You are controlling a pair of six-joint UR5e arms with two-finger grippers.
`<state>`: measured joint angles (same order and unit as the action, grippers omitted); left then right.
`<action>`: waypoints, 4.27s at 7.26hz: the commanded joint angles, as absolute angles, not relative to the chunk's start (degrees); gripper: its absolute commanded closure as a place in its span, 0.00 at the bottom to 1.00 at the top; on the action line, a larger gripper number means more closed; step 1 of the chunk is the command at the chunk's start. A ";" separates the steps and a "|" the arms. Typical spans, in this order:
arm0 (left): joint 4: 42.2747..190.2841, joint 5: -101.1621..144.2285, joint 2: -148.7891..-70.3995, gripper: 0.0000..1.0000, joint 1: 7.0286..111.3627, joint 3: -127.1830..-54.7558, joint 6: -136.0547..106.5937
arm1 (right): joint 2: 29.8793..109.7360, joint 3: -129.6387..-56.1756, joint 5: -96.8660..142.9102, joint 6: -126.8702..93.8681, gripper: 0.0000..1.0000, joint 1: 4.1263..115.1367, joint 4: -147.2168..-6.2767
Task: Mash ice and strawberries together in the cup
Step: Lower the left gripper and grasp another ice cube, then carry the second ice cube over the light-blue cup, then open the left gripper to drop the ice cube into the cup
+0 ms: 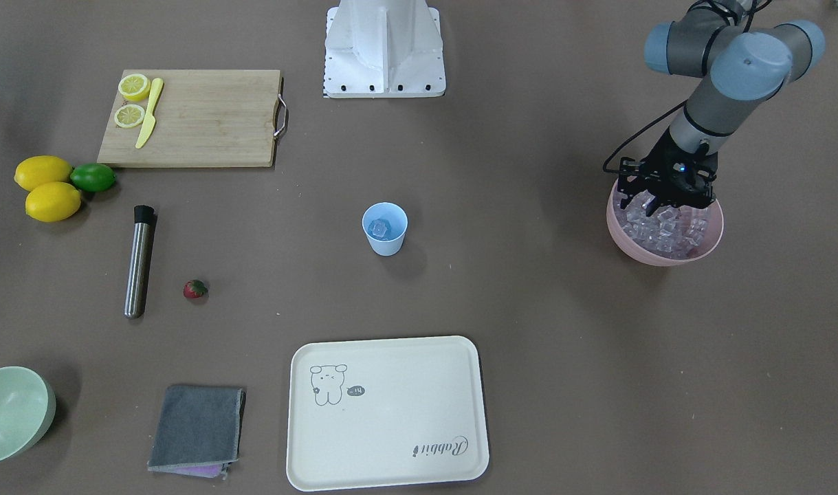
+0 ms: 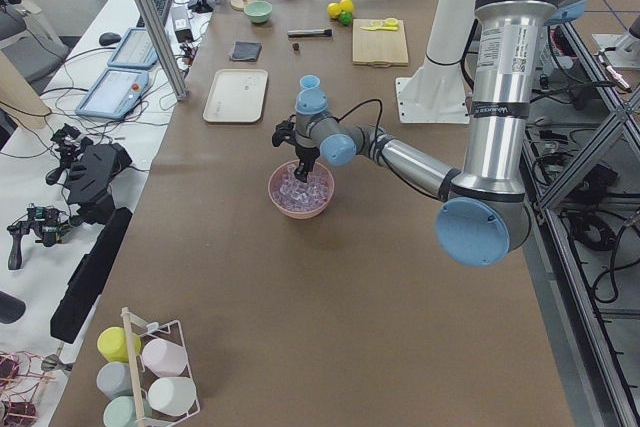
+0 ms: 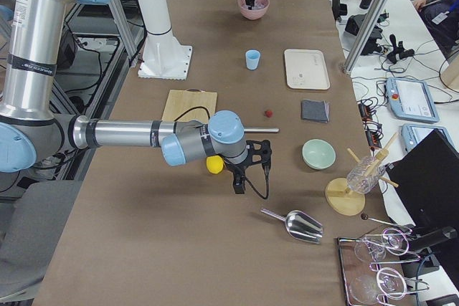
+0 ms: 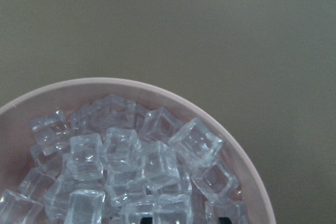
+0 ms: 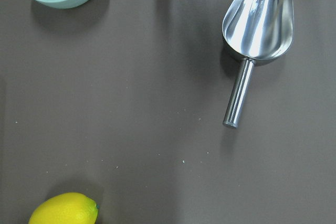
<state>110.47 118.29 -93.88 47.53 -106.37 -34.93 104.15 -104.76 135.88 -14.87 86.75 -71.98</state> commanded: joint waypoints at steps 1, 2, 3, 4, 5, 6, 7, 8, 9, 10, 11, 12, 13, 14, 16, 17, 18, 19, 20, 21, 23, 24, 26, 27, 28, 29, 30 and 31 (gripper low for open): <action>110.39 118.30 -93.96 0.49 47.90 -106.09 -34.89 | 104.15 -104.77 135.88 -14.94 0.00 86.75 -71.98; 110.74 118.30 -94.30 0.49 47.90 -105.04 -33.94 | 104.15 -104.77 135.62 -14.85 0.00 86.75 -71.98; 110.66 118.30 -94.57 0.49 47.99 -104.77 -32.62 | 104.15 -104.77 135.53 -14.85 0.00 86.75 -71.98; 110.65 118.30 -94.66 0.50 47.99 -104.77 -32.61 | 104.15 -104.77 135.53 -14.85 0.00 86.84 -71.98; 110.65 118.39 -94.75 0.58 47.99 -104.85 -32.61 | 104.15 -104.77 135.53 -14.85 0.00 86.75 -71.98; 110.65 118.39 -94.75 0.78 47.99 -104.94 -32.61 | 104.15 -104.77 135.53 -14.85 0.00 86.75 -71.98; 110.57 120.22 -94.75 1.00 48.25 -104.94 -32.61 | 104.15 -104.77 135.53 -14.85 0.00 86.75 -71.98; 110.57 121.37 -94.66 1.00 49.47 -105.03 -32.43 | 104.15 -104.77 135.53 -14.85 0.00 86.75 -71.98; 110.48 121.55 -94.75 1.00 50.35 -105.20 -32.43 | 104.15 -104.77 135.53 -14.85 0.00 86.75 -71.98; 110.39 124.69 -94.83 1.00 53.15 -105.47 -32.34 | 104.24 -104.85 135.53 -14.85 0.00 86.84 -71.98; 110.39 127.41 -95.88 1.00 55.61 -105.64 -32.26 | 104.67 -104.94 135.61 -14.85 0.00 86.84 -71.81; 110.39 127.62 -98.41 1.00 56.07 -105.73 -33.04 | 105.81 -104.77 135.35 -15.29 0.00 86.75 -68.24; 110.30 127.62 -101.48 1.00 55.64 -105.30 -36.53 | 106.17 -104.77 135.44 -15.55 0.00 86.84 -67.51; 110.30 127.44 -105.34 1.00 54.94 -104.68 -43.18 | 106.17 -104.77 135.44 -15.56 0.00 86.75 -67.50; 110.48 125.00 -112.55 1.00 49.86 -103.89 -58.11 | 106.00 -104.77 135.44 -15.56 0.00 86.84 -67.50; 110.48 120.28 -115.98 1.00 45.92 -102.84 -64.10 | 106.00 -104.77 135.44 -15.56 0.00 86.75 -67.41; 110.57 115.28 -119.58 1.00 42.14 -101.27 -69.38 | 106.00 -104.77 135.44 -15.56 0.00 86.84 -67.41; 110.57 112.35 -122.49 1.00 39.75 -99.60 -73.52 | 106.00 -104.77 135.44 -15.47 0.00 86.84 -67.41; 110.57 109.11 -124.69 1.00 37.46 -98.28 -76.52 | 106.00 -104.77 135.44 -15.47 0.00 86.84 -67.41; 110.57 105.85 -126.54 1.00 35.09 -97.57 -80.12 | 106.08 -104.77 135.44 -15.38 0.00 86.84 -67.41; 110.65 100.31 -130.06 1.00 31.13 -95.55 -85.40 | 106.08 -104.85 135.44 -15.47 0.00 86.84 -67.41; 110.74 97.41 -131.64 1.00 29.55 -94.49 -87.34 | 106.17 -104.85 135.44 -15.47 0.00 86.84 -67.41; 110.83 96.68 -131.75 0.94 29.00 -94.13 -87.89 | 106.17 -104.85 135.44 -15.38 0.00 86.84 -67.41; 110.74 96.51 -131.14 0.16 28.83 -94.04 -86.76 | 106.17 -104.85 135.53 -15.38 0.00 86.84 -67.41; 110.74 96.59 -130.78 0.02 28.74 -94.39 -85.53 | 106.17 -104.85 135.53 -15.38 0.00 86.84 -67.41; 111.70 96.59 -130.35 0.02 28.31 -94.48 -85.60 | 106.08 -104.85 135.53 -15.38 0.00 86.84 -67.41; 112.67 96.33 -129.04 0.02 27.95 -95.09 -85.61 | 106.00 -104.94 135.53 -15.47 0.00 86.84 -67.41; 111.02 96.85 -128.76 0.02 28.47 -96.05 -85.17 | 105.91 -104.94 135.44 -15.56 0.00 86.84 -67.41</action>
<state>111.85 96.54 -129.45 28.26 -95.11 -85.55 106.02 -104.91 135.51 -15.46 86.84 -67.41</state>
